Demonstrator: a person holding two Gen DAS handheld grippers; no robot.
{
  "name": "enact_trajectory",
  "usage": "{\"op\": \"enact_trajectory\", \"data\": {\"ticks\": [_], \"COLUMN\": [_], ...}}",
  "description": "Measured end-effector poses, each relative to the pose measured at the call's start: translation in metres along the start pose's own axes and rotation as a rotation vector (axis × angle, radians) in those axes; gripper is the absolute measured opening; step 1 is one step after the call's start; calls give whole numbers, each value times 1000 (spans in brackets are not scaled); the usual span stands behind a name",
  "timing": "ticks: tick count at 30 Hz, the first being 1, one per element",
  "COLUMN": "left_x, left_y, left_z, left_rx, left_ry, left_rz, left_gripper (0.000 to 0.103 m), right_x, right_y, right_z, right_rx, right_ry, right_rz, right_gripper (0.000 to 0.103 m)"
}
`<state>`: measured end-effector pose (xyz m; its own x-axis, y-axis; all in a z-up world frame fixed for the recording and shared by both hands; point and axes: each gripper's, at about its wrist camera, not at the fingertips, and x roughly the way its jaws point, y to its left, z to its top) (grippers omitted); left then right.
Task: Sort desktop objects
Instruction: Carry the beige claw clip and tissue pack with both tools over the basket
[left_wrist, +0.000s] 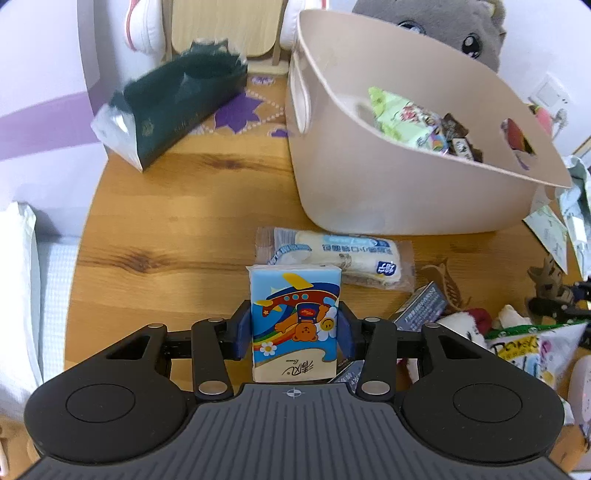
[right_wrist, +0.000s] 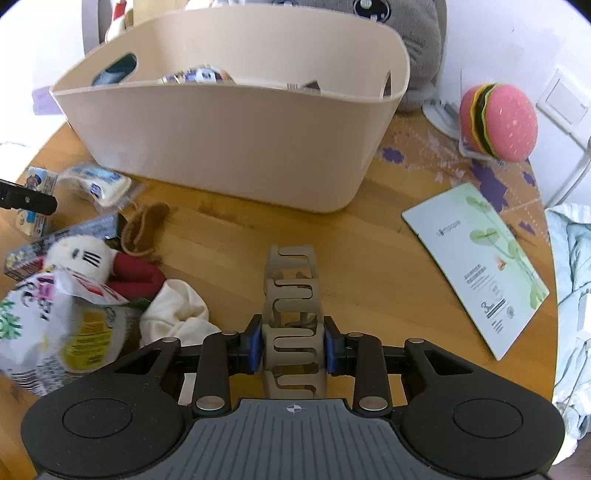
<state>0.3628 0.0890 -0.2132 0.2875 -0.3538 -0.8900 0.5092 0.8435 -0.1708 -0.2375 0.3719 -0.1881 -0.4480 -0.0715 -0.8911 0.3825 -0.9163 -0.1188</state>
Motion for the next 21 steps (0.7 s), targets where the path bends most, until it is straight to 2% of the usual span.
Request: {"op": "enact_trajectory", "data": {"ticks": [10, 21], "left_x": [-45, -83], "left_y": [-8, -35], "left_z": [26, 83], "left_rx": [107, 208], "left_ry": [-95, -234], "left_rz": [-20, -43], "left_gripper": [46, 46], "right_x": [-53, -104], "right_y": [-6, -12], "right_z": [21, 59], "right_rx": [-6, -45], "right_ry": [-129, -257], "right_rz": [13, 2], "right_gripper": [30, 30]}}
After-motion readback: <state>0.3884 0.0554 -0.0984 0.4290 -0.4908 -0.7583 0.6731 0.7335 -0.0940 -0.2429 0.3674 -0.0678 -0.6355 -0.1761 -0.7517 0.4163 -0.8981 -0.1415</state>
